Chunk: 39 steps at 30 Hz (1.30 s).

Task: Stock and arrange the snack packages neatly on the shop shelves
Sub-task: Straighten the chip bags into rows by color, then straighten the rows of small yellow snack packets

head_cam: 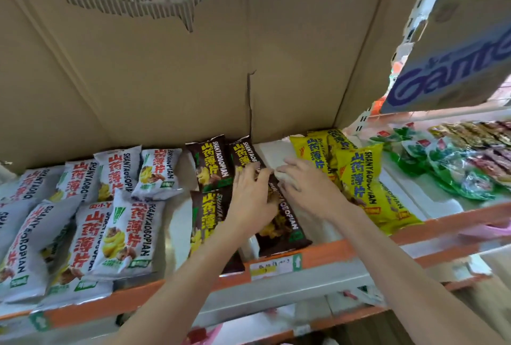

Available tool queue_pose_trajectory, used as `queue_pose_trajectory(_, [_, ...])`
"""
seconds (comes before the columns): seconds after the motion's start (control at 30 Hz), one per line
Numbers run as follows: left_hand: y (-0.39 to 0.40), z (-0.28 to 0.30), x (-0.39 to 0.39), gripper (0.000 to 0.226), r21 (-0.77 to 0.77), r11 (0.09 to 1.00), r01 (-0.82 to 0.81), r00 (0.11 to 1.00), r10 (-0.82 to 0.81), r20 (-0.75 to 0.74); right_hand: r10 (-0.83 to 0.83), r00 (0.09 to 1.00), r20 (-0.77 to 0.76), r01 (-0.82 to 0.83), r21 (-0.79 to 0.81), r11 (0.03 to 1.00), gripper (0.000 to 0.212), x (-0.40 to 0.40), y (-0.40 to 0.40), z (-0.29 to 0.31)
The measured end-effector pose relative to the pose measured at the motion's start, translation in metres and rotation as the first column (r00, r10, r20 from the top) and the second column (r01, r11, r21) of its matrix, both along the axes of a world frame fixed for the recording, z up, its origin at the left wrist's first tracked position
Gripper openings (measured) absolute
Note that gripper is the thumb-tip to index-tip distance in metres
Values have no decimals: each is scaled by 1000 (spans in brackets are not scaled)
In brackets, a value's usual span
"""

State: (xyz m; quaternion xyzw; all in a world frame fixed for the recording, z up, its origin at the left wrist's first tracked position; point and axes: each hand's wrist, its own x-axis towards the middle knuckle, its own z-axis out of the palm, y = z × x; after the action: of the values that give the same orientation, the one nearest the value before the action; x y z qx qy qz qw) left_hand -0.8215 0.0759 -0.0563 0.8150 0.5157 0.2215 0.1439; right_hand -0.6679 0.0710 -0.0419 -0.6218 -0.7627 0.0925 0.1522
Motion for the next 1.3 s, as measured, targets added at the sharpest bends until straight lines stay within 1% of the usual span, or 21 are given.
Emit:
queue_pose_trajectory(0.07, [-6,1,31,52,-48,996,70,995,-67,79,-143,989,29,135,189,973,34,31,-13,8])
queue_pose_trajectory(0.13, [-13,-1,62,52,-104,986,128,987,-116,113,-331,943,30,304,324,896,35,63,-22,10])
queue_pose_trajectory(0.2, [-21,-5,91,53,-143,984,103,985,-81,154,-442,893,82,411,247,878,55,93,-28,7])
queue_pose_trajectory(0.23, [-25,-5,102,54,-174,982,68,981,-34,193,-436,896,81,418,170,892,64,104,-30,2])
queue_pose_trajectory(0.27, [-29,-5,112,55,-205,978,43,970,8,243,-392,920,5,389,114,914,70,113,-31,-4])
queue_pose_trajectory(0.3, [-32,-3,121,58,-230,972,43,959,24,282,-334,933,-133,347,86,934,71,119,-31,-7])
queue_pose_trajectory(0.37, [-36,-2,134,71,-280,956,85,954,3,301,-235,888,-396,297,102,949,63,125,-30,-9])
queue_pose_trajectory(0.4, [-38,-2,139,83,-313,945,98,955,-1,297,-187,864,-468,272,121,955,58,126,-29,-9])
queue_pose_trajectory(0.47, [-45,-2,145,100,-334,942,38,948,72,311,-57,858,-511,164,166,972,48,126,-31,-9])
queue_pose_trajectory(0.53, [-51,-4,145,101,-285,954,-94,927,188,323,60,870,-489,12,143,990,34,129,-33,-8])
queue_pose_trajectory(0.57, [-53,-6,144,97,-261,954,-150,928,227,296,93,884,-457,-49,109,993,28,133,-34,-9])
queue_pose_trajectory(0.63, [-58,-11,141,91,-280,932,-229,949,278,148,128,943,-308,-109,78,991,22,145,-35,-18])
queue_pose_trajectory(0.7, [-63,-16,141,85,-316,903,-293,955,294,-45,136,986,-101,-129,81,988,20,156,-42,-26])
queue_pose_trajectory(0.73, [-64,-18,142,84,-299,900,-316,949,297,-110,128,991,-32,-125,93,988,18,160,-47,-28])
queue_pose_trajectory(0.8, [-64,-17,147,81,-210,914,-348,932,313,-183,96,995,-2,-95,143,985,10,167,-55,-29])
queue_pose_trajectory(0.87, [-60,-12,152,73,-91,928,-362,925,345,-162,65,998,-14,-60,216,975,10,172,-58,-28])
queue_pose_trajectory(0.93, [-55,-3,160,50,14,944,-329,943,329,-39,68,997,-30,-59,231,971,13,179,-59,-26])
queue_pose_trajectory(1.0, [-49,6,177,33,42,969,-243,967,239,85,79,996,-39,-71,180,981,20,193,-61,-26])
queue_pose_trajectory(1.1, [-41,14,217,30,31,998,-59,988,54,144,57,998,9,-58,31,998,31,226,-64,-27])
queue_pose_trajectory(1.2, [-38,5,255,32,-27,989,146,981,-141,136,-112,994,16,111,82,990,27,262,-79,-30])
queue_pose_trajectory(1.3, [-42,-11,288,38,-119,952,282,958,-273,87,-364,932,0,360,148,921,28,296,-95,-35])
